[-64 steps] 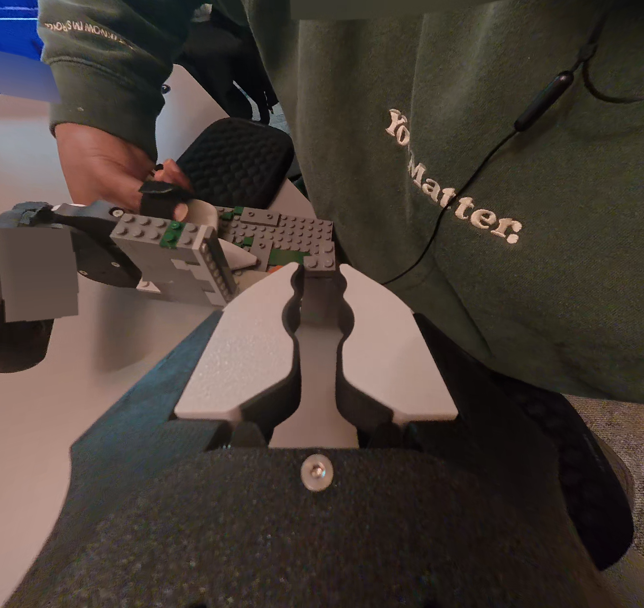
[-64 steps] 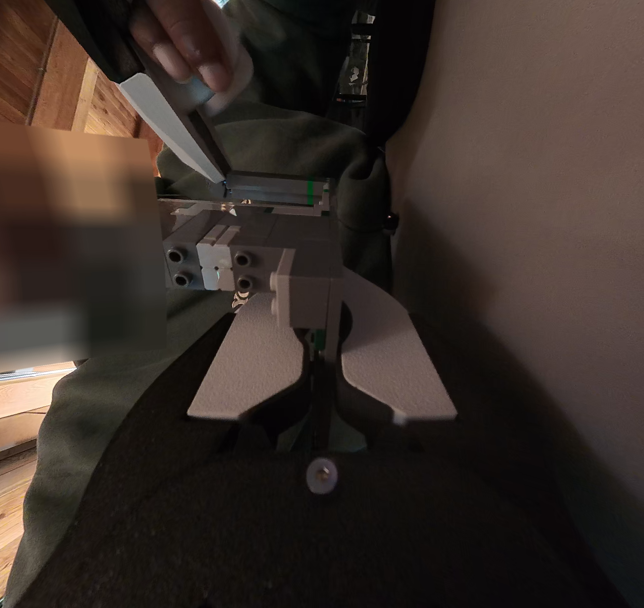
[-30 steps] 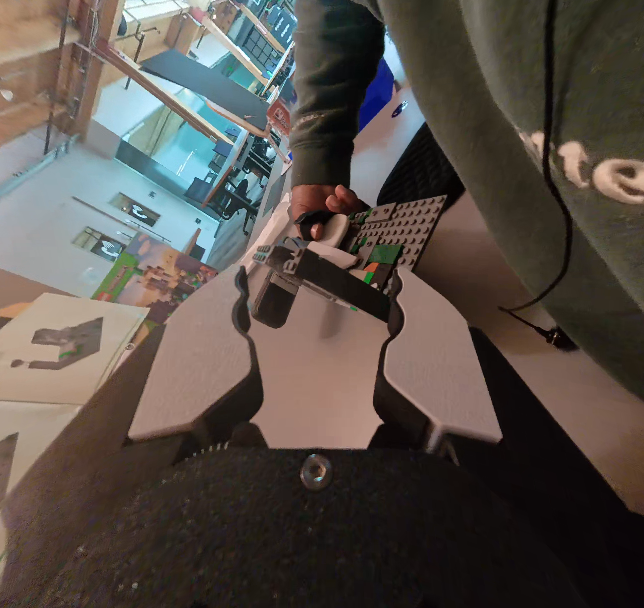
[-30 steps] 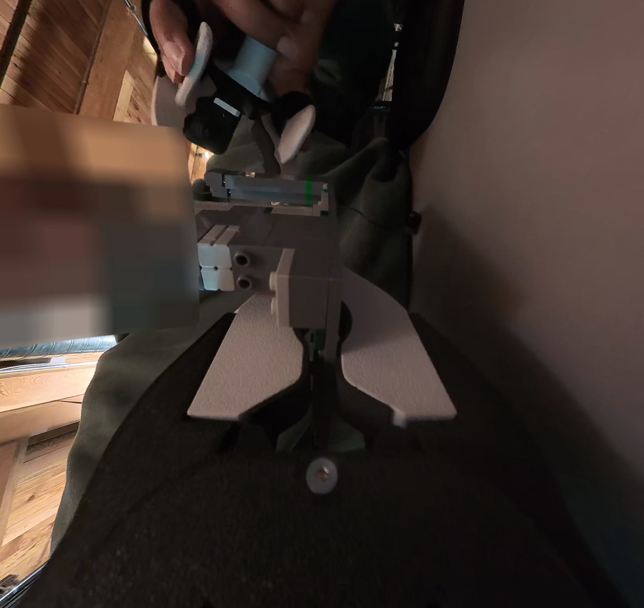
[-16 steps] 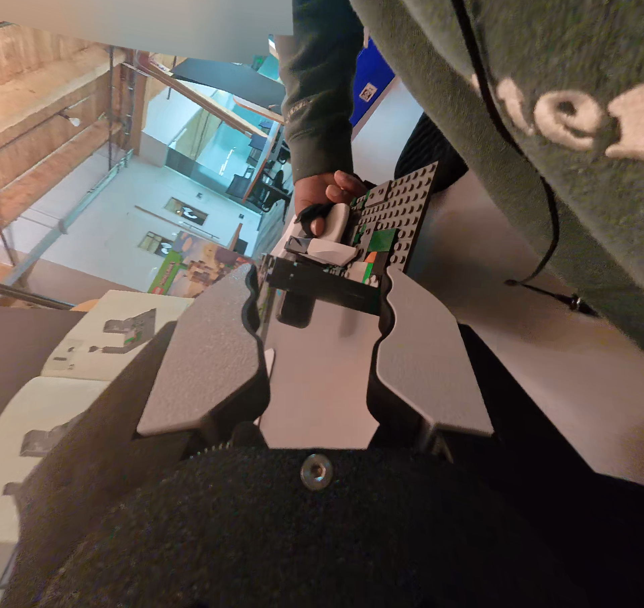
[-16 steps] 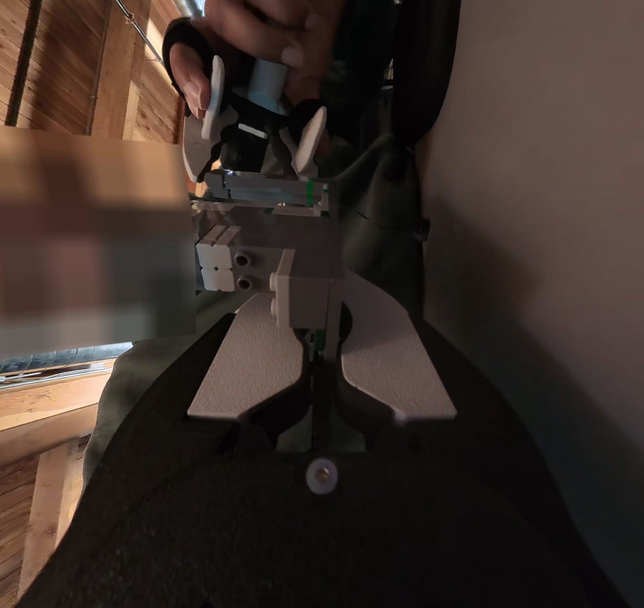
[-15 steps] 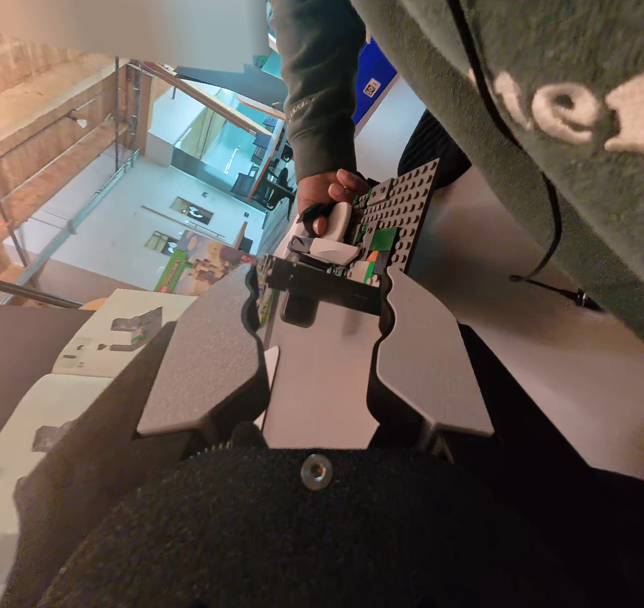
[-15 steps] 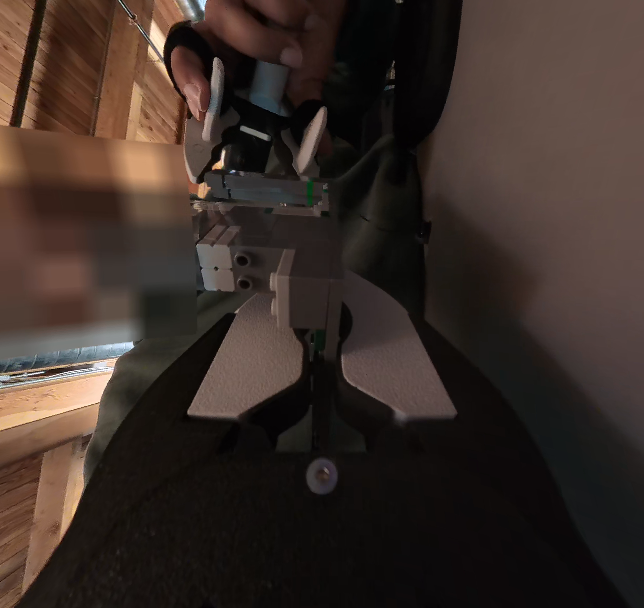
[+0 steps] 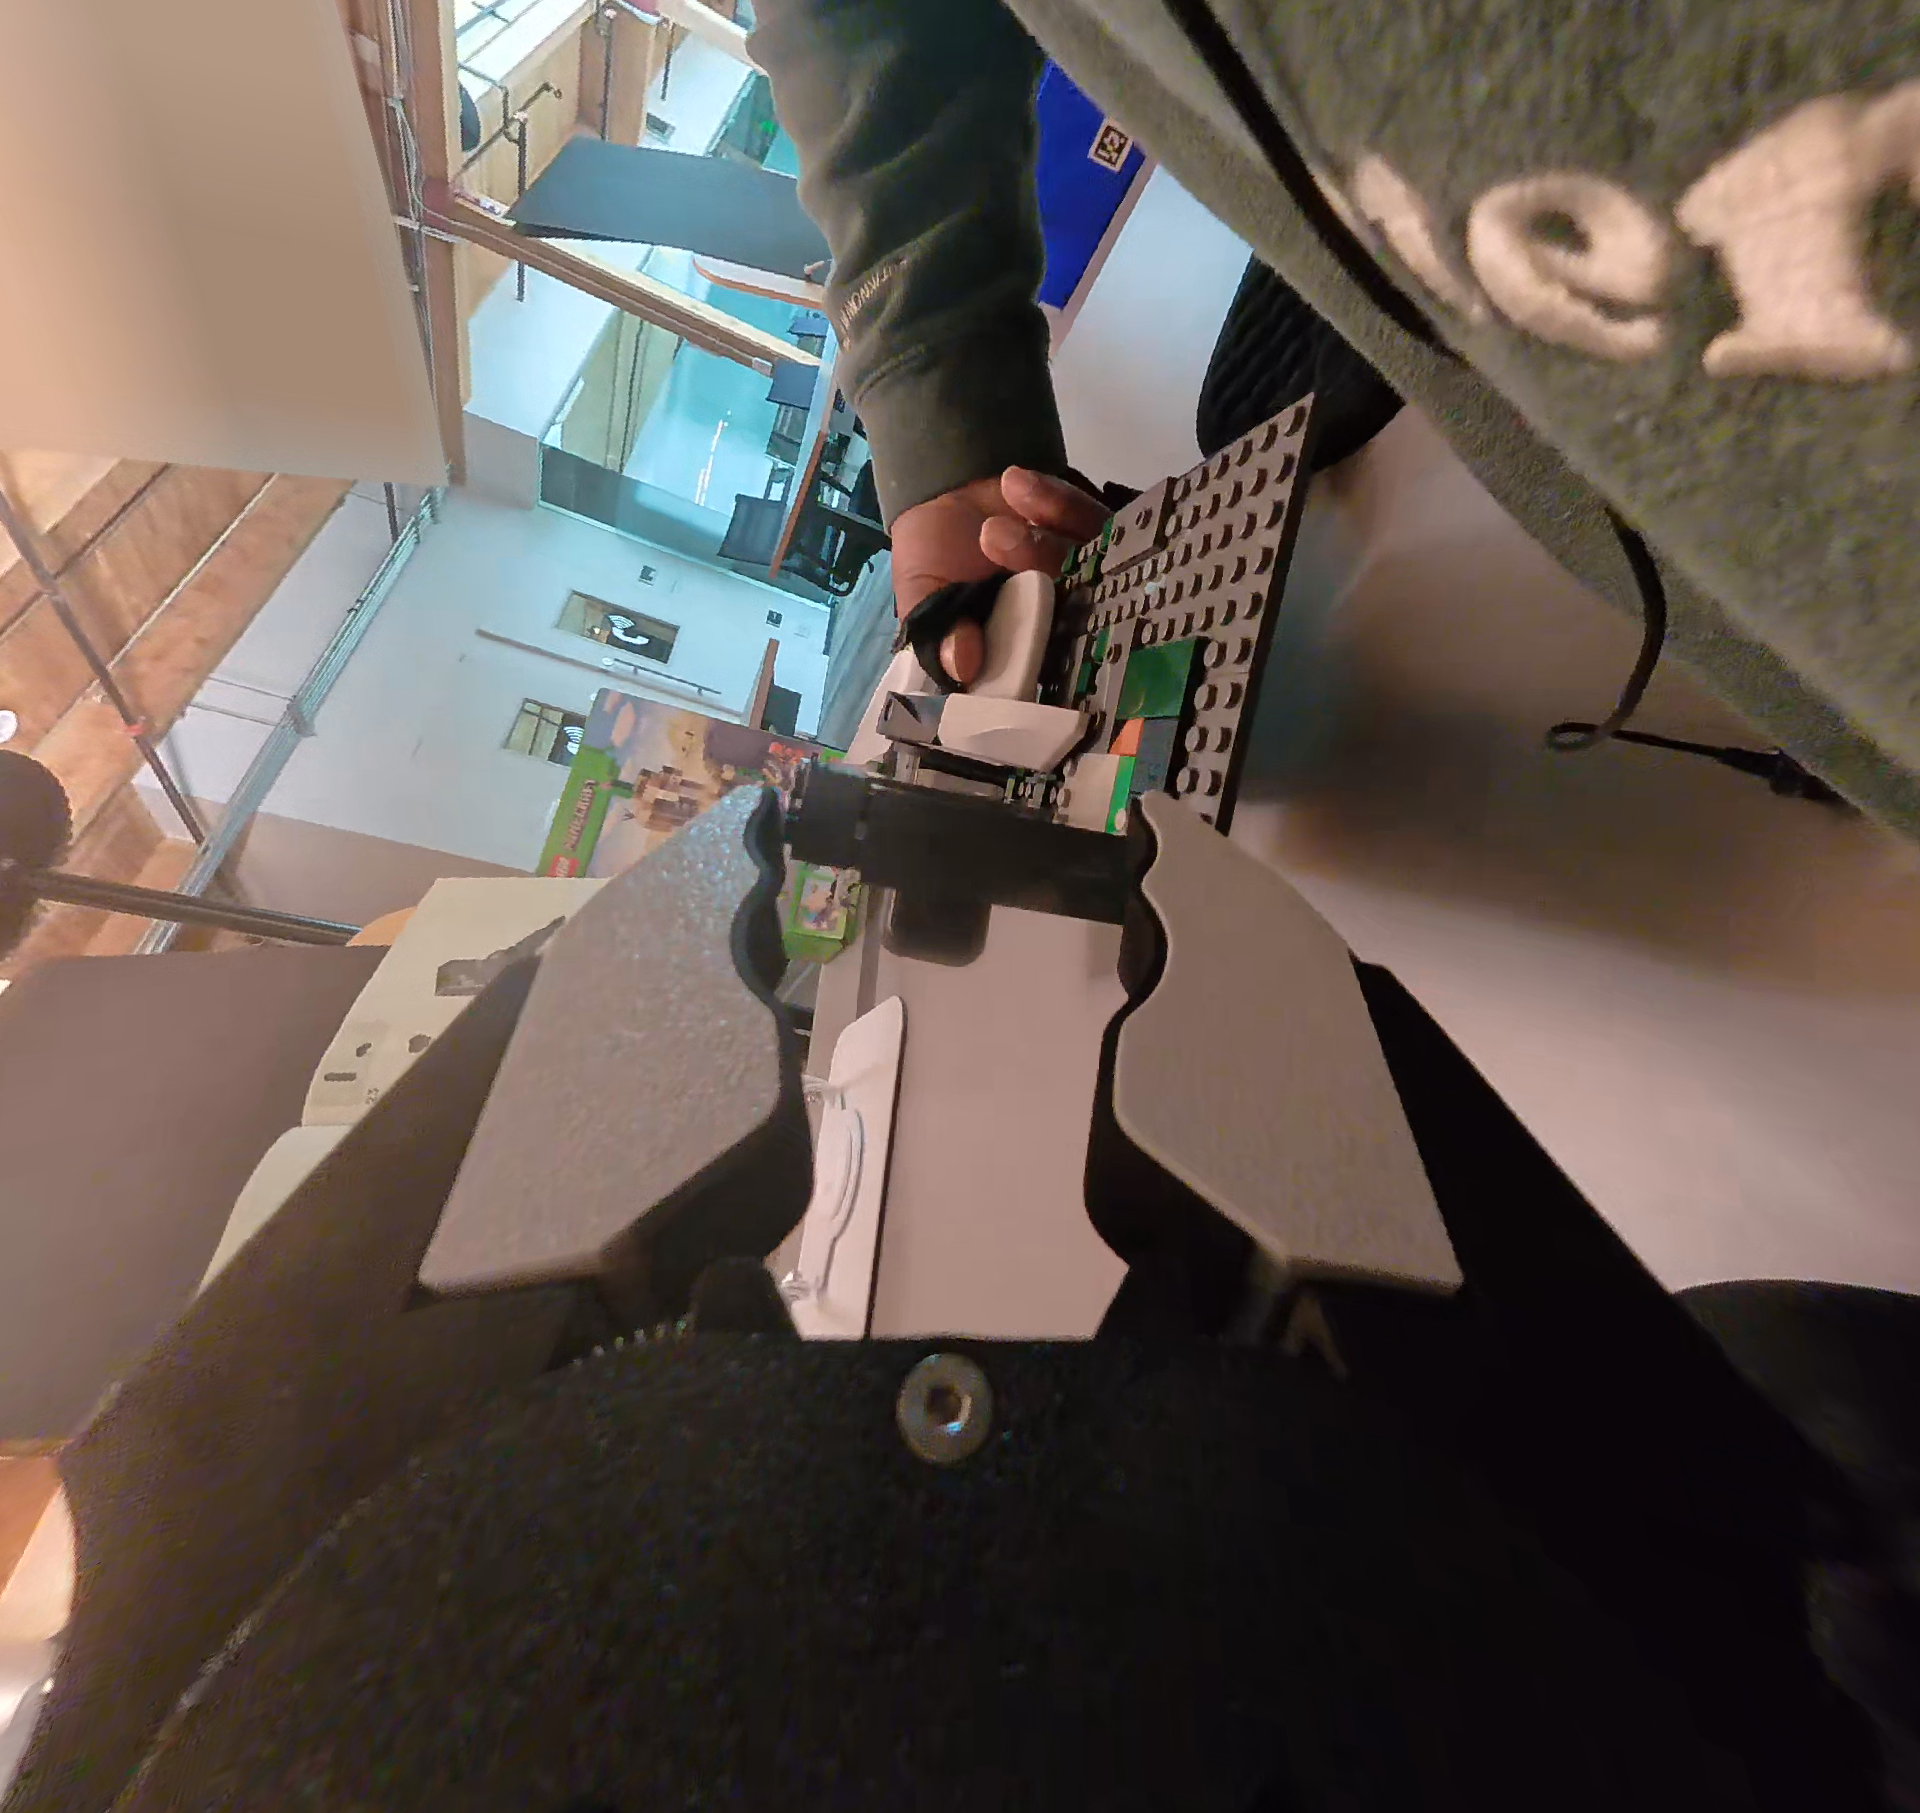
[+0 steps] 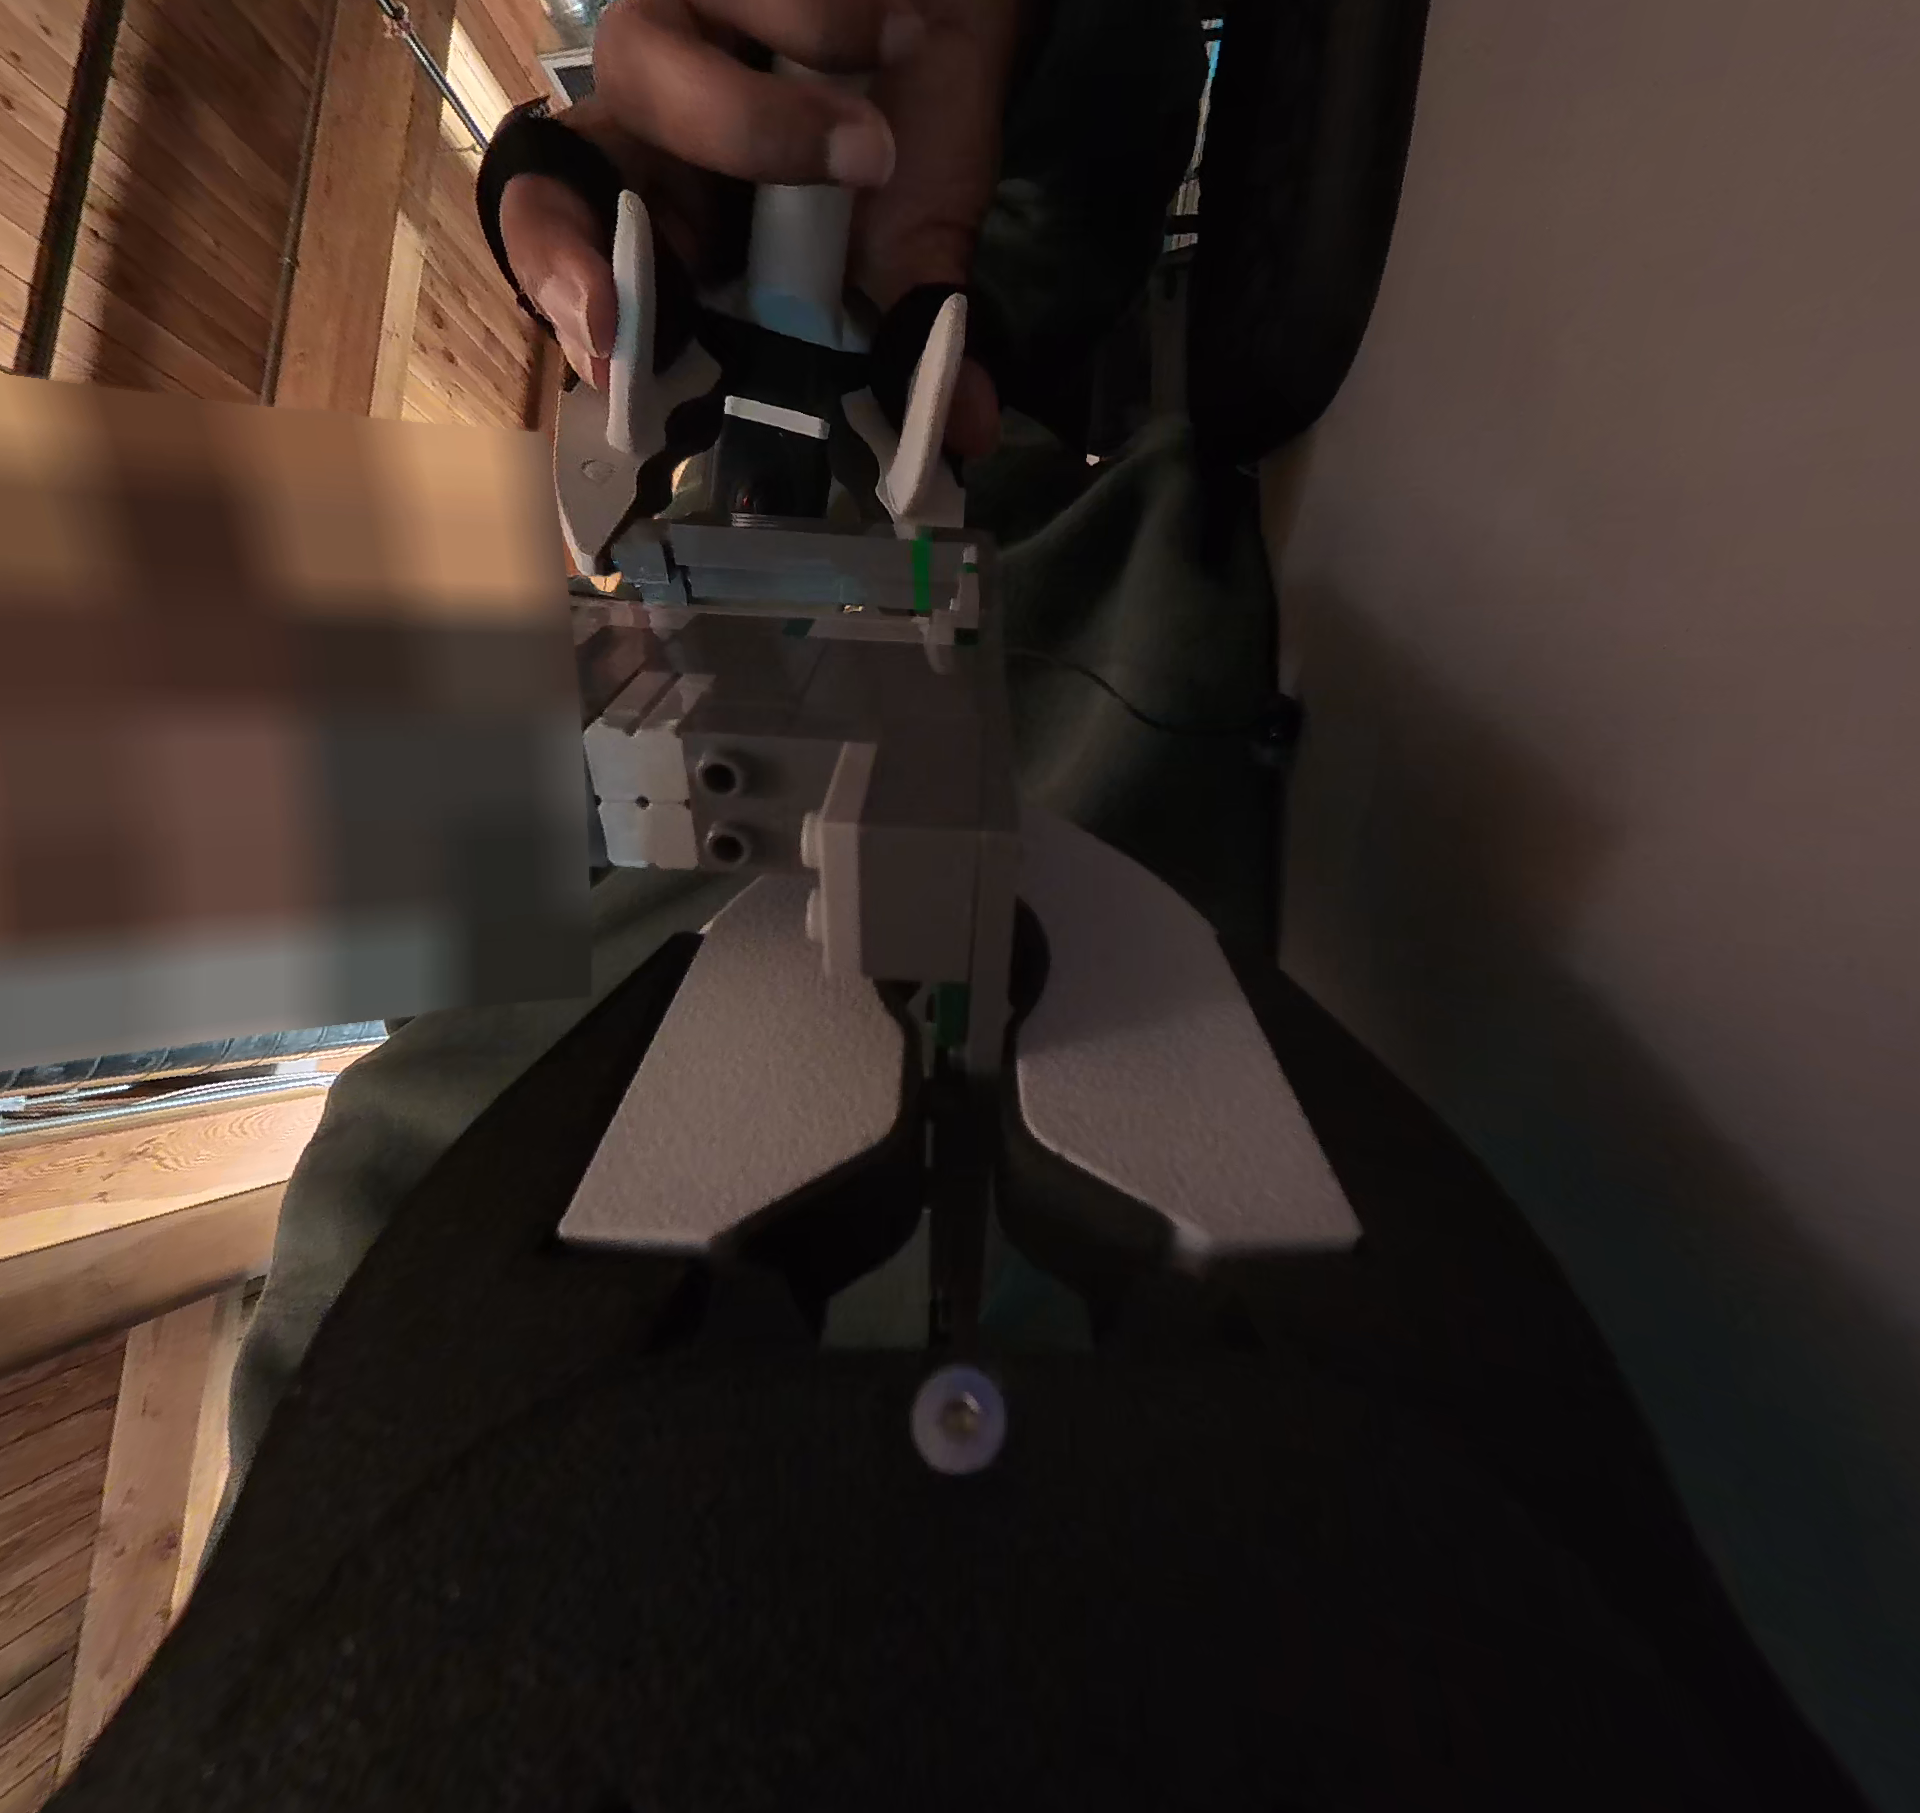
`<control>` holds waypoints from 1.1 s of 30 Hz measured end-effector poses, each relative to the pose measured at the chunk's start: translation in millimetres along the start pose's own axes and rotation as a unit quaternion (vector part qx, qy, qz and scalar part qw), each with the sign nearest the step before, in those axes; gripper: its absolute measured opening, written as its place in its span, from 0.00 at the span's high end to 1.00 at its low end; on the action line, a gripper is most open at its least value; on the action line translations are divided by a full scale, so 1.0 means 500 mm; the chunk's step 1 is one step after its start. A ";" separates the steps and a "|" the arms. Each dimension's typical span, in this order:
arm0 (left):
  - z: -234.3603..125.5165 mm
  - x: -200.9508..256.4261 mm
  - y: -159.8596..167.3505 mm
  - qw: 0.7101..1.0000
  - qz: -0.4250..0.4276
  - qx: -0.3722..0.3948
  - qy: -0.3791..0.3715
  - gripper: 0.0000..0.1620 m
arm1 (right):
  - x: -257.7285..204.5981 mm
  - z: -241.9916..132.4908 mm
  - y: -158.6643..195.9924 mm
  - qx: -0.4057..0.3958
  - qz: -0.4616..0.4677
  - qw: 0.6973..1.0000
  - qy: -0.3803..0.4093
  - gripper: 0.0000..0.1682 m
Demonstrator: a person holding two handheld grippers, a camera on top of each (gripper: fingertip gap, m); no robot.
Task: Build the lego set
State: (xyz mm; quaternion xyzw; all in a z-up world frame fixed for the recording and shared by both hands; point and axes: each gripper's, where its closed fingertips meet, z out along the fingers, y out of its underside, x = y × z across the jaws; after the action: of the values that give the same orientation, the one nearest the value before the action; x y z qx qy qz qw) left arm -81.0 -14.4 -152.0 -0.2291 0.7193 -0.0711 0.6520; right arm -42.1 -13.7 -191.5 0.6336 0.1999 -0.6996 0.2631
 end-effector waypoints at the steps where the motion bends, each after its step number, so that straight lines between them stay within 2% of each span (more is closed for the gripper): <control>1: 0.000 -0.001 0.000 1.000 -0.001 -0.001 0.001 0.62 | -0.001 0.000 0.001 0.000 -0.001 1.000 -0.001 0.95; 15: -0.001 0.006 0.000 0.999 -0.002 -0.018 0.033 0.60 | 0.003 0.001 0.002 0.003 0.001 1.000 -0.003 0.95; 33: -0.006 0.017 0.019 0.998 -0.016 -0.040 0.053 0.62 | 0.016 0.000 0.001 0.007 0.012 1.000 0.001 0.95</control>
State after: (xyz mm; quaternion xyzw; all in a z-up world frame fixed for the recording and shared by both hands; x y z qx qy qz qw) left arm -86.7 -9.9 -163.1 -0.2623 0.7513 -0.0643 0.6021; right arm -42.3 -15.0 -199.4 0.6386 0.1874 -0.6970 0.2670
